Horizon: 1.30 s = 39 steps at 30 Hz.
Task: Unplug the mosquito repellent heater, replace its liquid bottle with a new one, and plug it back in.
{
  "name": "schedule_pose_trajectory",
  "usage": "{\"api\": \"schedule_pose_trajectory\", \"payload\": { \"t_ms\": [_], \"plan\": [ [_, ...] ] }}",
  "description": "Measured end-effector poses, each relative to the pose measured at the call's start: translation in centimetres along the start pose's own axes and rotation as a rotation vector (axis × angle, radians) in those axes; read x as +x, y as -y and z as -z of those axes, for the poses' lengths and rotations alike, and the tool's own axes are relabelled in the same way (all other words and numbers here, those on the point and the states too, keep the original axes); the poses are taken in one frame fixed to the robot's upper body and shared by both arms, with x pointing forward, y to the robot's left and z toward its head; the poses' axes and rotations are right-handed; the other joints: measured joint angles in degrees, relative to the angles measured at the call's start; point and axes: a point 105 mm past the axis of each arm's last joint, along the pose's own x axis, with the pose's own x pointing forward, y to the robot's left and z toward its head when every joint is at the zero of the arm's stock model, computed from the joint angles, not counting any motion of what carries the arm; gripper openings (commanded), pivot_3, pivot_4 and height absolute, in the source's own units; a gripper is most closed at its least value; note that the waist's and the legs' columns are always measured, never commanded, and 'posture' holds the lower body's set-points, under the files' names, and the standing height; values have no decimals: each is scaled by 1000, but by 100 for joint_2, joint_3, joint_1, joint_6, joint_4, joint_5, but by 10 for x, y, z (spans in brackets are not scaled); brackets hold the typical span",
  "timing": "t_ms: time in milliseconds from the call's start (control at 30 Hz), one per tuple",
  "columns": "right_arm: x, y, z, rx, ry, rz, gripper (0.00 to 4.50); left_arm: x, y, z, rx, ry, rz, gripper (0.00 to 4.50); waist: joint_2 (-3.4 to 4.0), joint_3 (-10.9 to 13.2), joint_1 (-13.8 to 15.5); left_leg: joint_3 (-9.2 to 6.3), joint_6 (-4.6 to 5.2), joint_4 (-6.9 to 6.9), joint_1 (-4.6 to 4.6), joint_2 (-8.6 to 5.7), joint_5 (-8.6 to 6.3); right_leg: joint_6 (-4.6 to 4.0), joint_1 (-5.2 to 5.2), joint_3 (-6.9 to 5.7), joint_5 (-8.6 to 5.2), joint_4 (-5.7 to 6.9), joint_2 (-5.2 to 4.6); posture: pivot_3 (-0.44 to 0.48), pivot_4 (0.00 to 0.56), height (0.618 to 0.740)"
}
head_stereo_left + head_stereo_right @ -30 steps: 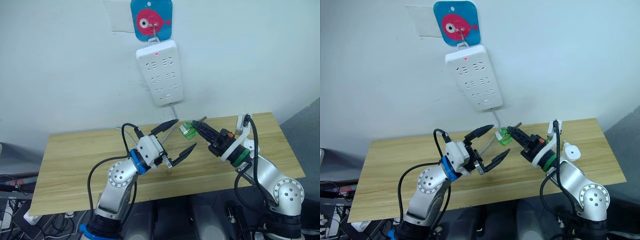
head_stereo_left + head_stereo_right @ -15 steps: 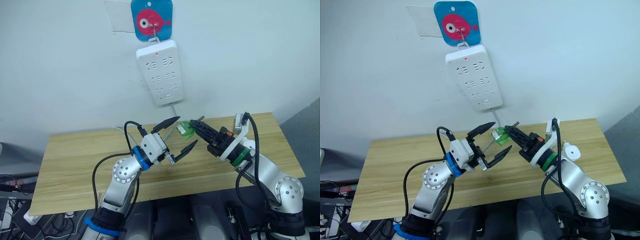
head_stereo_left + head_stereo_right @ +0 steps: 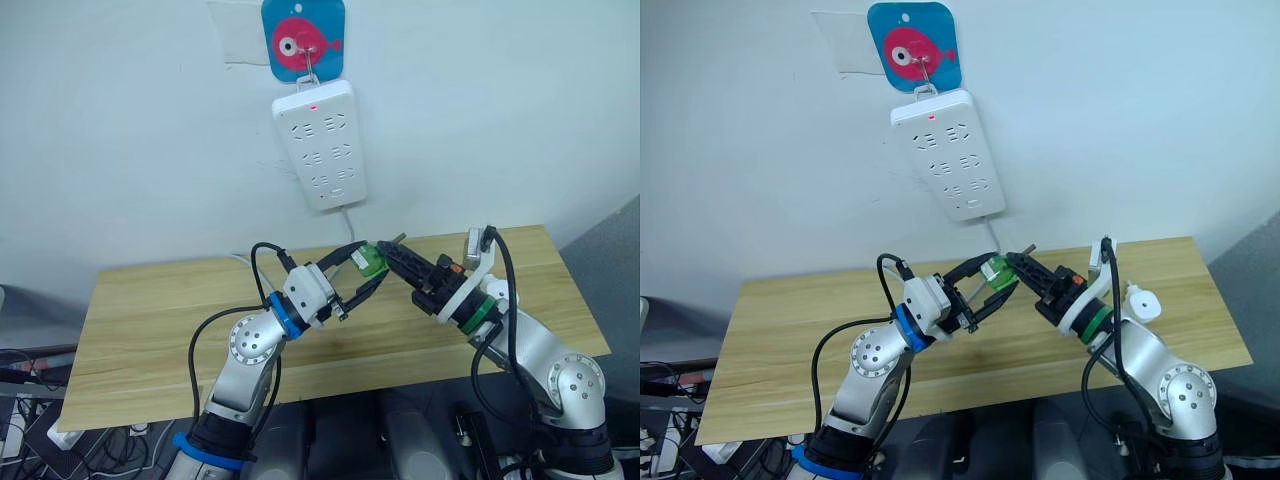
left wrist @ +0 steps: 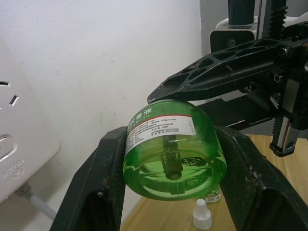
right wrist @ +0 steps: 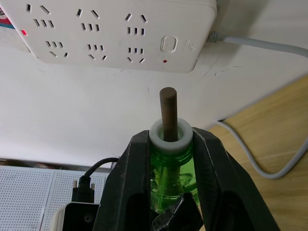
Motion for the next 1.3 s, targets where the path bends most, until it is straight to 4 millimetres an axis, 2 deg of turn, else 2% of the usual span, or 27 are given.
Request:
{"api": "schedule_pose_trajectory", "payload": {
  "t_ms": [100,200,300,333,433,467,567,633,767,1033,1300],
  "plan": [
    [0,-1,0,-22,-1,-2,2208,1,-1,1,-22,-9,-3,2243,0,-19,1,-1,0,1,0,0,0,0,0,-1,0,1,0,-144,272,740],
    [-3,1,1,-65,-31,16,3252,4,-5,1,-33,-17,3,2243,0,-19,8,0,0,3,0,-2,0,0,2,-1,0,1,2,-145,261,740],
    [-18,14,3,-147,-105,80,4392,3,-7,1,-49,-19,25,2243,3,-25,17,0,1,3,-2,-5,0,1,2,-1,-1,-2,2,-173,276,740],
    [-30,24,4,-214,-163,138,4481,0,-7,2,-51,-31,44,2243,3,-25,17,4,2,3,-2,-5,-1,1,2,1,-1,-4,1,-173,276,740],
    [-57,48,-3,-429,-324,315,4481,-10,-13,6,-69,-53,69,2243,18,-32,-3,16,3,9,2,-4,-1,2,3,10,-1,3,1,-202,267,740],
    [-69,58,-13,-515,-372,405,4481,-13,-14,6,-70,-57,85,2243,19,-35,-10,16,3,11,8,1,-1,2,8,9,-1,1,2,-209,269,740],
    [-87,67,-42,-700,-450,541,4481,-20,-17,6,-66,-72,114,2243,22,-37,-18,17,3,6,13,10,-1,2,11,7,-2,0,8,-220,262,740],
    [-94,72,-54,-747,-480,589,4481,-21,-17,5,-74,-68,123,2243,22,-38,-14,16,3,5,11,12,-2,2,11,6,-2,-5,9,-229,271,740],
    [-112,98,-85,-795,-485,769,4481,-24,-15,7,-84,-79,138,2243,22,-38,-16,27,8,12,7,1,-4,6,10,15,1,-8,3,-219,266,740],
    [-120,128,-128,-950,-551,940,4481,-26,-13,5,-80,-79,151,2243,23,-38,-16,28,9,10,8,5,-5,7,7,16,1,-8,5,-184,291,740],
    [-105,153,-134,-873,-572,948,4481,-32,-14,5,-70,-100,141,2243,24,-36,-6,27,9,10,8,2,-5,6,7,18,2,-7,3,-152,293,740]
  ]
}}
